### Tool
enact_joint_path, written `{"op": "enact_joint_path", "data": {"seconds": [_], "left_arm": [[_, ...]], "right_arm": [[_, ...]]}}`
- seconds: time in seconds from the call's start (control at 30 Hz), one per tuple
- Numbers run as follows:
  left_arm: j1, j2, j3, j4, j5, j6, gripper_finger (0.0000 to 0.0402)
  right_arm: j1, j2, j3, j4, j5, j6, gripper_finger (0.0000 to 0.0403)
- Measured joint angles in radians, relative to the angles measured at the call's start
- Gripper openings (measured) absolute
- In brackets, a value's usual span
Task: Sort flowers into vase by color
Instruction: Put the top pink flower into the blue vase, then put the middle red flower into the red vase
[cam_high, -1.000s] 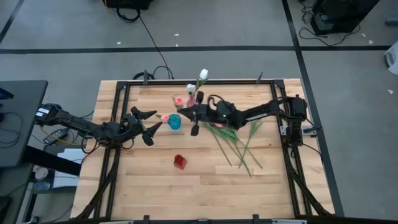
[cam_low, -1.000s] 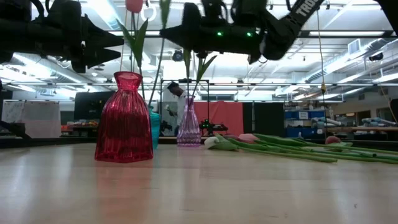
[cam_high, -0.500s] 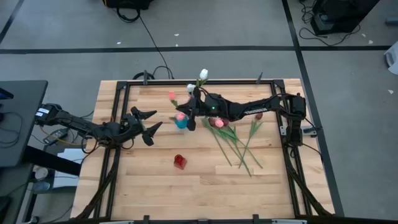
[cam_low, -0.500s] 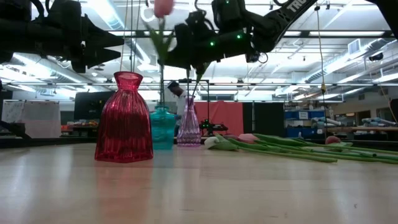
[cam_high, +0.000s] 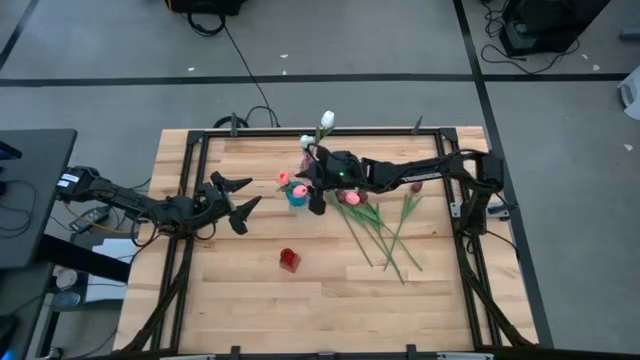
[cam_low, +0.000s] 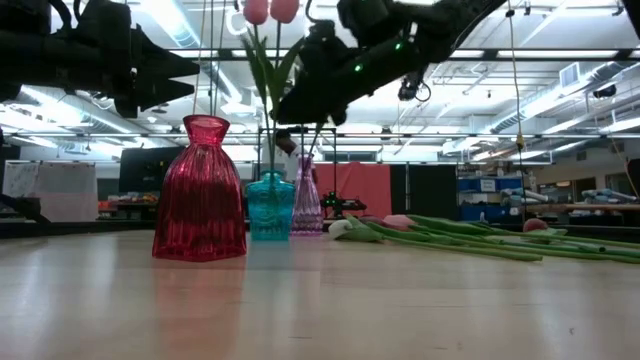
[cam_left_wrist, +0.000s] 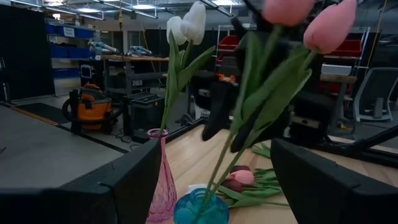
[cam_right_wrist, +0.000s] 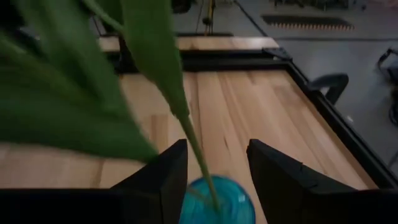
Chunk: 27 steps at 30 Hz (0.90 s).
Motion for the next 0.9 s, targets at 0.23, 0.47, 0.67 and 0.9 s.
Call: {"op": "enact_joint_path", "data": {"seconds": [0.23,0.47,0.67,0.9], "left_arm": [[0.000,0.000,0.000,0.001,0.000,0.000,0.0307],[0.000,0.000,0.000,-0.006,0.000,-0.006,0.0307],[0.000,0.000,0.000,-0.006,-0.001,-0.007,0.0307],[0.000,0.000,0.000,0.004,-0.007,-0.007,0.0307]], "right_arm": [[0.007,-0.088,-0.004,-0.246,0.026,0.011,0.0178],[0.007,-0.192,-0.157,-0.321,0.076,0.098,0.0178],[0.034,-0.278,-0.241,-0.583,0.208,0.259,0.0176],[0.118,-0.289,-0.236,-0.807,0.027,0.404,0.0157]]}}
